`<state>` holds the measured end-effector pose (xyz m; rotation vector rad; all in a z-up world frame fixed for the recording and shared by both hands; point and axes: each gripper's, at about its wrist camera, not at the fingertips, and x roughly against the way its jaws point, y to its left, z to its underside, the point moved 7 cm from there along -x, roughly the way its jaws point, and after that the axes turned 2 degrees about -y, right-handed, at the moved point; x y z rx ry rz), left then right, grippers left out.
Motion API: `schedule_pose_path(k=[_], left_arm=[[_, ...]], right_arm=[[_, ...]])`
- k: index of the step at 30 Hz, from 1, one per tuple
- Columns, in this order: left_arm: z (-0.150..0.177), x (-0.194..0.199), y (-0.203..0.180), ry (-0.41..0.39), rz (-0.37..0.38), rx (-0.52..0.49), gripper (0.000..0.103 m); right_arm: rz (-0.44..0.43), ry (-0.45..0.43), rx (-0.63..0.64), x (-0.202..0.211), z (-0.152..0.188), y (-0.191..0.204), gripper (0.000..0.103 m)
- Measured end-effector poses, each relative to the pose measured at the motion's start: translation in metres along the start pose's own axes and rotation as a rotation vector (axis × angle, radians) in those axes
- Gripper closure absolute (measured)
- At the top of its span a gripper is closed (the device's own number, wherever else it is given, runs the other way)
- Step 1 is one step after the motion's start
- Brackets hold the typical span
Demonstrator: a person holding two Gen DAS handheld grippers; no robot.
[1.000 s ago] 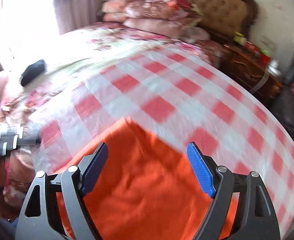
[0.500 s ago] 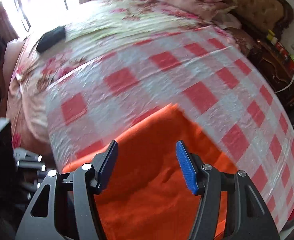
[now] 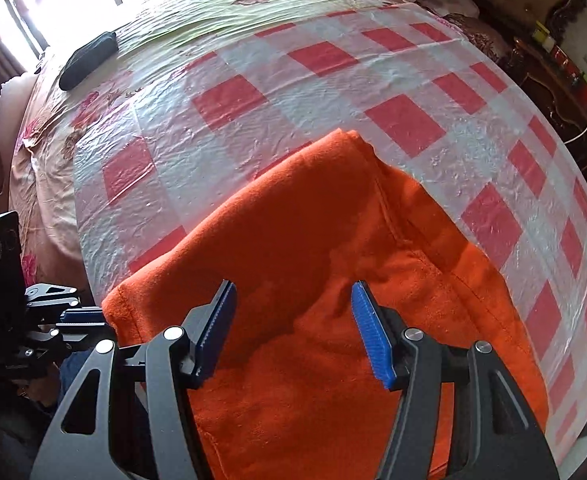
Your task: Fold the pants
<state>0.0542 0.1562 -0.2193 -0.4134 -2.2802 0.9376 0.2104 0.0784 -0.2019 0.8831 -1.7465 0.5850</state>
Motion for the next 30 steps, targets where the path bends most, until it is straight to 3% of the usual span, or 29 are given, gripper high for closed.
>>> schedule_pose_path(k=[3,7,9,12,15,19,21,23,27,30], left_arm=[[0.006,0.001,-0.012,-0.014,-0.067,-0.181,0.093],[0.006,0.001,-0.011,-0.007,-0.061,-0.215,0.095],[0.008,-0.002,-0.016,-0.004,-0.086,-0.309,0.095],[0.007,-0.003,-0.015,0.007,-0.082,-0.32,0.095],[0.009,-0.004,-0.02,0.017,-0.108,-0.393,0.095],[-0.001,-0.003,-0.002,0.036,0.014,-0.113,0.095],[-0.003,-0.002,0.007,0.034,0.063,0.055,0.093],[-0.003,-0.003,0.013,0.025,0.088,0.171,0.091],[-0.004,-0.005,0.007,0.012,0.067,0.177,0.09],[-0.005,-0.006,0.003,0.002,0.086,0.233,0.073]], right_arm=[[-0.008,0.01,-0.008,-0.004,0.004,-0.002,0.045],[-0.034,0.011,-0.006,0.001,0.009,0.002,0.045],[-0.067,0.003,0.013,0.008,0.011,0.013,0.043],[-0.087,-0.004,0.114,0.02,0.023,0.043,0.037],[0.003,-0.013,0.303,0.022,0.044,0.078,0.032],[0.009,-0.03,0.348,0.017,0.051,0.096,0.034],[-0.013,-0.038,0.36,0.014,0.051,0.105,0.04],[-0.03,-0.029,0.354,0.01,0.051,0.106,0.069],[-0.085,-0.019,0.272,0.007,0.05,0.1,0.088],[-0.117,-0.038,0.235,0.015,0.048,0.099,0.09]])
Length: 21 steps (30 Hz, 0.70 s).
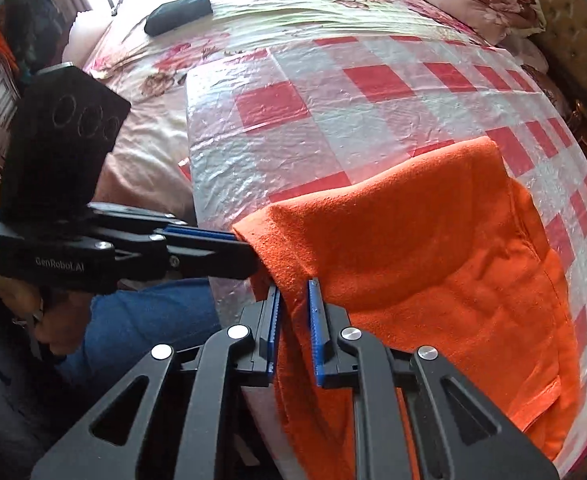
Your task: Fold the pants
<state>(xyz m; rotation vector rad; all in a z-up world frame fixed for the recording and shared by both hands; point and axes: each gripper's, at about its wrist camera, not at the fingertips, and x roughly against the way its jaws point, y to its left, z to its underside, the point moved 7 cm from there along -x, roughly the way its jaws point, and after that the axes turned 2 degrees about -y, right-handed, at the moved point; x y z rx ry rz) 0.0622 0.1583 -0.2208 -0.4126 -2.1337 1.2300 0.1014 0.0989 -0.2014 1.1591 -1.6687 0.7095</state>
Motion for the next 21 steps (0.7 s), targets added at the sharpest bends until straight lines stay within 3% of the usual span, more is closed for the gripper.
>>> schedule_pose_path(k=[3,5,10,13,21], left_arm=[[-0.004,-0.002,-0.001,-0.014,0.018,0.051,0.069],[-0.004,-0.002,0.002,-0.016,0.006,0.056,0.077],[0.002,0.0,-0.012,-0.019,-0.046,-0.126,0.074],[0.0,-0.001,-0.003,-0.012,0.001,-0.03,0.074],[0.003,0.002,0.006,-0.01,-0.033,-0.036,0.094]], right_arm=[[-0.017,0.001,-0.015,0.004,0.004,-0.001,0.09],[-0.04,-0.003,-0.035,0.005,0.004,-0.002,0.09],[-0.089,-0.009,-0.109,0.006,0.002,-0.012,0.09],[-0.103,-0.008,-0.101,0.009,0.001,-0.009,0.09],[-0.139,-0.01,-0.127,0.015,0.003,-0.012,0.082]])
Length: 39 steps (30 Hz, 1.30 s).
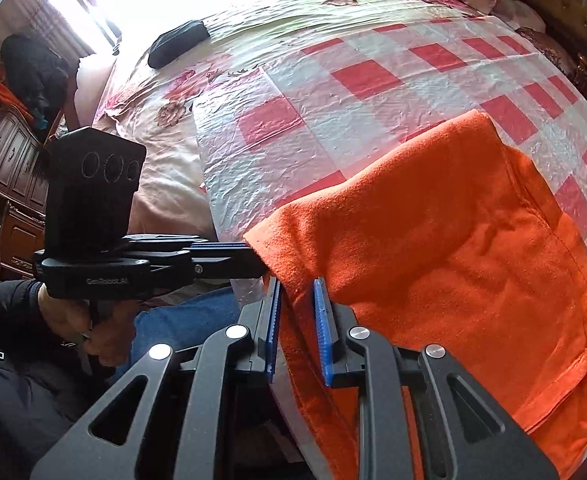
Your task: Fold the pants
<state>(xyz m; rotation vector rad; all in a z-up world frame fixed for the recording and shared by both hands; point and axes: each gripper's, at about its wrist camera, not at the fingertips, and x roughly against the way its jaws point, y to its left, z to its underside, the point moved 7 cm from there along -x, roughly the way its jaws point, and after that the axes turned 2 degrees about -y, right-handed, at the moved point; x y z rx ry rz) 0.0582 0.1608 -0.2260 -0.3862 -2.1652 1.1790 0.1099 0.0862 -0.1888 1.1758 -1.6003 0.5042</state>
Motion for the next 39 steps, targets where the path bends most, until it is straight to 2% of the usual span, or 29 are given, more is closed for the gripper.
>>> schedule_pose_path(k=[4,7,9,10,16,18,20,21,23,25,26,28,30,34,39], left_arm=[[0.002,0.004,0.002,0.002,-0.012,-0.005,0.095],[0.001,0.004,0.005,0.005,0.01,0.058,0.095],[-0.001,0.003,0.009,0.003,0.023,0.112,0.095],[-0.002,0.003,0.012,0.003,0.031,0.148,0.093],[-0.004,0.002,0.016,-0.003,0.07,0.33,0.085],[-0.003,0.0,0.015,-0.005,0.077,0.356,0.088],[-0.001,-0.001,0.014,0.002,0.045,0.303,0.101],[0.0,0.0,0.017,0.008,0.034,0.302,0.101],[0.003,0.001,0.019,0.011,0.035,0.306,0.101],[0.002,0.002,0.011,0.006,-0.02,0.217,0.101],[0.002,0.002,0.007,0.005,-0.056,0.162,0.101],[0.001,0.003,-0.002,0.005,-0.128,0.058,0.101],[0.001,0.003,-0.01,-0.001,-0.186,-0.033,0.101],[0.004,0.004,-0.012,0.002,-0.21,-0.087,0.101],[0.004,0.0,-0.015,0.004,-0.208,-0.098,0.101]], right_arm=[[0.008,0.003,0.007,0.0,0.0,0.001,0.07],[0.012,0.005,0.008,-0.004,-0.001,0.0,0.07],[0.008,0.01,0.004,-0.009,-0.002,0.0,0.081],[-0.003,0.005,-0.002,-0.009,-0.002,0.001,0.094],[-0.03,-0.03,0.012,0.001,-0.002,0.009,0.095],[-0.032,-0.04,0.007,0.004,-0.002,0.007,0.095],[-0.027,-0.032,0.0,0.004,-0.002,0.003,0.094],[-0.016,-0.023,-0.015,0.005,-0.003,-0.002,0.094],[0.005,-0.052,-0.077,0.013,-0.014,-0.02,0.082],[0.035,-0.074,-0.148,0.021,-0.032,-0.048,0.08],[0.094,-0.072,-0.175,0.025,-0.046,-0.07,0.08],[0.142,-0.092,-0.138,0.027,-0.068,-0.09,0.08],[0.155,-0.074,-0.09,0.021,-0.085,-0.101,0.08],[0.146,-0.025,0.012,0.001,-0.107,-0.11,0.081],[0.163,0.019,0.034,-0.015,-0.109,-0.119,0.081]])
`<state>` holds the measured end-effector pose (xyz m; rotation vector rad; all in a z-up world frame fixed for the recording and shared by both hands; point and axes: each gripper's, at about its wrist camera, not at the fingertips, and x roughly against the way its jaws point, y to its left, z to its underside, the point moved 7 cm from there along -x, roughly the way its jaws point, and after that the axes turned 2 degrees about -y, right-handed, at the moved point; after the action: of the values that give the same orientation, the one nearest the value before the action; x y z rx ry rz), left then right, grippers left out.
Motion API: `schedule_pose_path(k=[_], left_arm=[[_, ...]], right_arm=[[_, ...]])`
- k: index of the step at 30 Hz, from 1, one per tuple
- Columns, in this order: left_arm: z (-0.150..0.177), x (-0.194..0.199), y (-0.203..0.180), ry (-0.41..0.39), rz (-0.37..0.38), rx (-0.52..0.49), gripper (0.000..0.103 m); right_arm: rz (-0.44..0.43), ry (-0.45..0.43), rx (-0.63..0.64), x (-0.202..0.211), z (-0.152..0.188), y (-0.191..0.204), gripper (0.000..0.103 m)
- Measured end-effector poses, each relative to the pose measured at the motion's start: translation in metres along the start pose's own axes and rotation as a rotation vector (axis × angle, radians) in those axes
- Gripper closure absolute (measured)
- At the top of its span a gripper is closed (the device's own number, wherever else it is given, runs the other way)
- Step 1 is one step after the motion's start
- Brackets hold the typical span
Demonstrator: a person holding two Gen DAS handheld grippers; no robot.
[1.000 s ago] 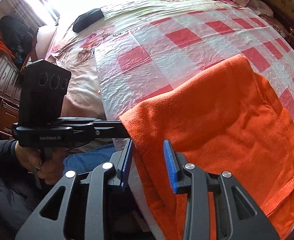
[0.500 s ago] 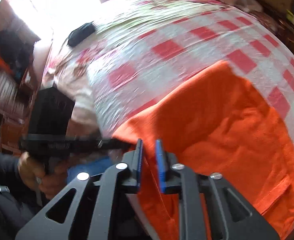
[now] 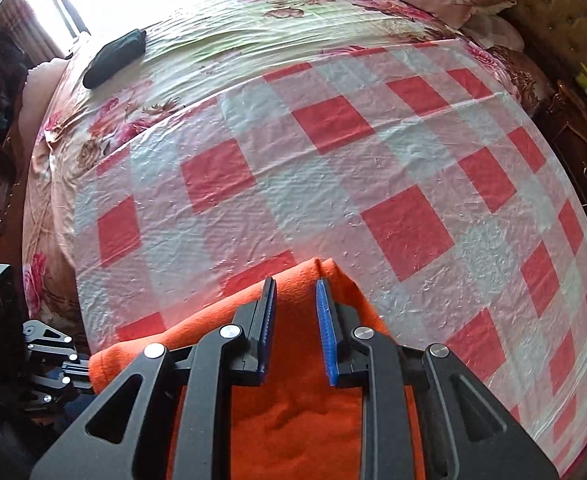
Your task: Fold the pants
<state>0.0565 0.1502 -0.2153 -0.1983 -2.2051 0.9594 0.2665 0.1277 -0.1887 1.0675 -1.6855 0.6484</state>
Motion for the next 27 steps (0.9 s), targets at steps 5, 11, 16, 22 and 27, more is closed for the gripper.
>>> schedule_pose_path(k=[5,11,16,22,27], left_arm=[[-0.007,-0.007,-0.007,0.001,0.005,0.0,0.101],[-0.008,-0.006,-0.004,0.001,0.012,-0.002,0.101],[-0.008,-0.005,-0.005,0.002,0.01,-0.011,0.101],[-0.007,-0.005,-0.005,0.0,0.004,-0.002,0.101],[-0.004,-0.001,-0.004,-0.007,0.004,0.003,0.102]], right_arm=[[-0.008,0.01,-0.012,-0.004,-0.002,-0.008,0.08],[-0.024,0.03,-0.005,-0.011,-0.002,-0.008,0.08],[0.002,0.047,0.044,-0.016,0.001,-0.001,0.098],[0.047,-0.007,0.013,-0.005,-0.003,-0.004,0.1],[0.066,-0.016,-0.016,-0.004,-0.003,-0.009,0.1]])
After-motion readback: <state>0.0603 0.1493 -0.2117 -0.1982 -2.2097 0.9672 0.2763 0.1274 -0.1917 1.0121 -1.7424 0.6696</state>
